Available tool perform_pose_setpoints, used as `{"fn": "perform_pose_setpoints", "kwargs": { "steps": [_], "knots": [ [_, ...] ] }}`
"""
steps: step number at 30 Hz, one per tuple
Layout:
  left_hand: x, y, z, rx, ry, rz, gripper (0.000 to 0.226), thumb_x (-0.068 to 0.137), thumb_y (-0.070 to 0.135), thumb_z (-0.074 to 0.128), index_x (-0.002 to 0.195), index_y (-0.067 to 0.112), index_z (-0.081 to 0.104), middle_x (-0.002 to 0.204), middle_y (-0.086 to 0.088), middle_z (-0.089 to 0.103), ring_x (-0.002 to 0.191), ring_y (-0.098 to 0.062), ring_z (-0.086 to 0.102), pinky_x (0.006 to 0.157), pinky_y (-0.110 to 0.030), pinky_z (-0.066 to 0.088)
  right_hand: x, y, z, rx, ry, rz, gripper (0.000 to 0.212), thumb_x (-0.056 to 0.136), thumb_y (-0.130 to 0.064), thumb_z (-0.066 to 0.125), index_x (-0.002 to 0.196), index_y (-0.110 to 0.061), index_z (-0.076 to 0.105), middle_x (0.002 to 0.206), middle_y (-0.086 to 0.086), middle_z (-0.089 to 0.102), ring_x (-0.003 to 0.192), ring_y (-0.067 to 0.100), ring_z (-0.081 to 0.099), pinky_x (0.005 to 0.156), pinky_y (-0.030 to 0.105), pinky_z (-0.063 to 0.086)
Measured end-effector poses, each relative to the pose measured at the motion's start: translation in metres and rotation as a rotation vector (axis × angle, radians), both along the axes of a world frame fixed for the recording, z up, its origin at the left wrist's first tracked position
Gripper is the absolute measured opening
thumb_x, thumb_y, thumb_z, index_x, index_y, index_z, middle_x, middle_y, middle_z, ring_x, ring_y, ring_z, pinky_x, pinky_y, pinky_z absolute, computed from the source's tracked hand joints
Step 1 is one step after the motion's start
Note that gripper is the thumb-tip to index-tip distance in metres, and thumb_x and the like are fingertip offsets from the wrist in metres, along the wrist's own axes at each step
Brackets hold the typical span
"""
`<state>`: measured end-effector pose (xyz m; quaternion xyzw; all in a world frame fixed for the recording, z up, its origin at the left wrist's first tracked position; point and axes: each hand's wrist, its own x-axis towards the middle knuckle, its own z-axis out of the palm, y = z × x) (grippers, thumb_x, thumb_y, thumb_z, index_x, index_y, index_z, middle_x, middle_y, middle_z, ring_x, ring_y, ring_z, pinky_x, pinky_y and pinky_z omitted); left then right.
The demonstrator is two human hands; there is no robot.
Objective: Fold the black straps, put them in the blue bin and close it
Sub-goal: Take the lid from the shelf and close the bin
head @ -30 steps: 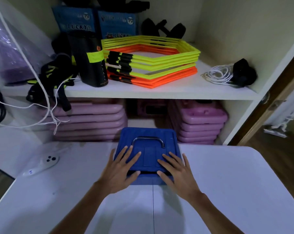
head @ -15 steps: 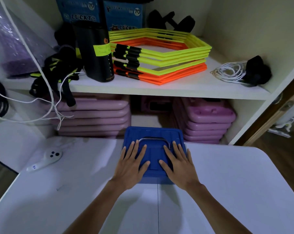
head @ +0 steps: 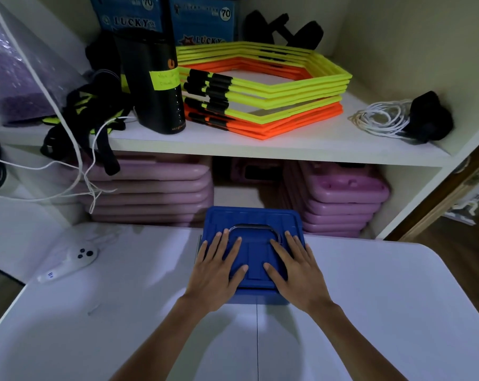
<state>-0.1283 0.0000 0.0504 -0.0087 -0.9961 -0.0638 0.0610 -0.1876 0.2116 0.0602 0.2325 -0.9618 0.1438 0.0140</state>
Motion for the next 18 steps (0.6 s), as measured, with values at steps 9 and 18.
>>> {"fn": "perform_pose_setpoints", "kwargs": {
  "steps": [9, 18],
  "knots": [
    [0.022, 0.006, -0.008, 0.016, 0.009, 0.026, 0.064, 0.097, 0.058, 0.019, 0.150, 0.022, 0.025, 0.157, -0.008, 0.021, 0.145, -0.024, 0.019, 0.113, -0.042, 0.013, 0.019, 0.007, -0.007, 0.030, -0.007, 0.016, 0.070, 0.092, -0.069, 0.020, 0.152, -0.033, 0.025, 0.162, 0.003, 0.012, 0.150, 0.019, 0.006, 0.121, 0.033, 0.002],
    [0.015, 0.011, -0.006, -0.061, -0.029, 0.060, 0.068, 0.096, 0.058, 0.007, 0.150, 0.019, 0.025, 0.155, -0.011, 0.027, 0.143, -0.028, 0.025, 0.117, -0.047, 0.017, 0.011, -0.001, -0.004, 0.203, -0.069, 0.016, 0.079, 0.083, -0.073, -0.012, 0.152, -0.036, -0.006, 0.162, 0.005, -0.010, 0.150, 0.026, -0.003, 0.118, 0.049, -0.008]
  ]
}}
